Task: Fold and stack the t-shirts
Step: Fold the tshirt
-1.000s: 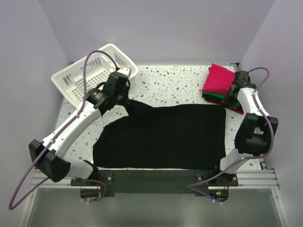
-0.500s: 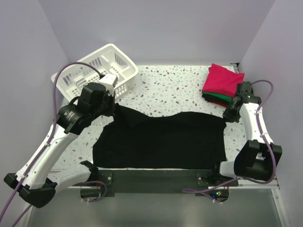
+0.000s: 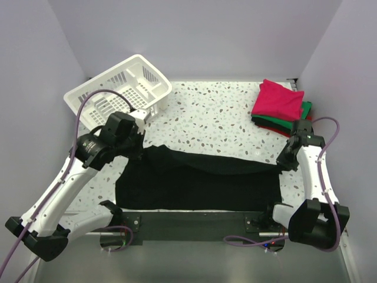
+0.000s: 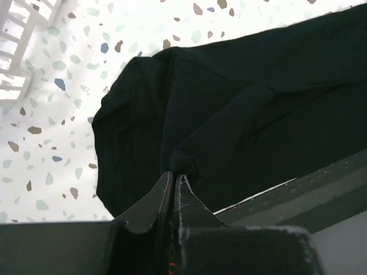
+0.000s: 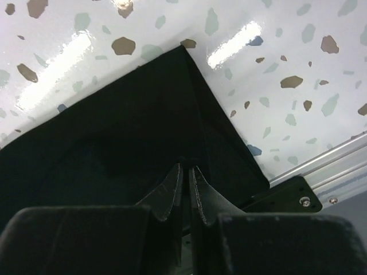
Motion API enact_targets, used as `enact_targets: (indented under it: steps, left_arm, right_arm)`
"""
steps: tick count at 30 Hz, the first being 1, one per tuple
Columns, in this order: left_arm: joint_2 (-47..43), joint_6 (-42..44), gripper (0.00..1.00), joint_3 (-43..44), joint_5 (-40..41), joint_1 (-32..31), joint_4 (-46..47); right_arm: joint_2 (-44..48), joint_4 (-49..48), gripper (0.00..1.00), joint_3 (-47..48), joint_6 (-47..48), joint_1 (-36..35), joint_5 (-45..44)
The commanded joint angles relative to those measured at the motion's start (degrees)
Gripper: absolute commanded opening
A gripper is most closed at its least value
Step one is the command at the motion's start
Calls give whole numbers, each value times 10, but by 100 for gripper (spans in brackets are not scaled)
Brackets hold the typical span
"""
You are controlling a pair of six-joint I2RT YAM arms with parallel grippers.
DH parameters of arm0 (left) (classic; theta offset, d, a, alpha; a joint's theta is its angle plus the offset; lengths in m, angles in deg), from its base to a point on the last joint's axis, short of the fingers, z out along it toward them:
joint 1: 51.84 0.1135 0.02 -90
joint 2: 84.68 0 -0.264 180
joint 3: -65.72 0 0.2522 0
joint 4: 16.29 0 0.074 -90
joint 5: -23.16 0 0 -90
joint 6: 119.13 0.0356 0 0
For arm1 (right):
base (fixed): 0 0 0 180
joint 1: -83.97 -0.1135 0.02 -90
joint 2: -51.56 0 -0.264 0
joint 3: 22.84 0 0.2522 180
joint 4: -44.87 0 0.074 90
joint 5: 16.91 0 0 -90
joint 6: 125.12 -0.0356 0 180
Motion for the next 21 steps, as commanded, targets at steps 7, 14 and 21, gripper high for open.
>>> enact_targets:
  steps: [7,14,21]
  left_arm:
    - [-13,-10,10,-37,-77,1,-39]
    - [-45,-28,46,-73,-164,1,8]
    - [-43,-72,78,-92,-98,1,45]
  right_arm:
    - [19,54,34,14,-19,0,-35]
    - [57,43,58,27,-19,-2,-12]
    - [20,-39,58,5,-25,-25,75]
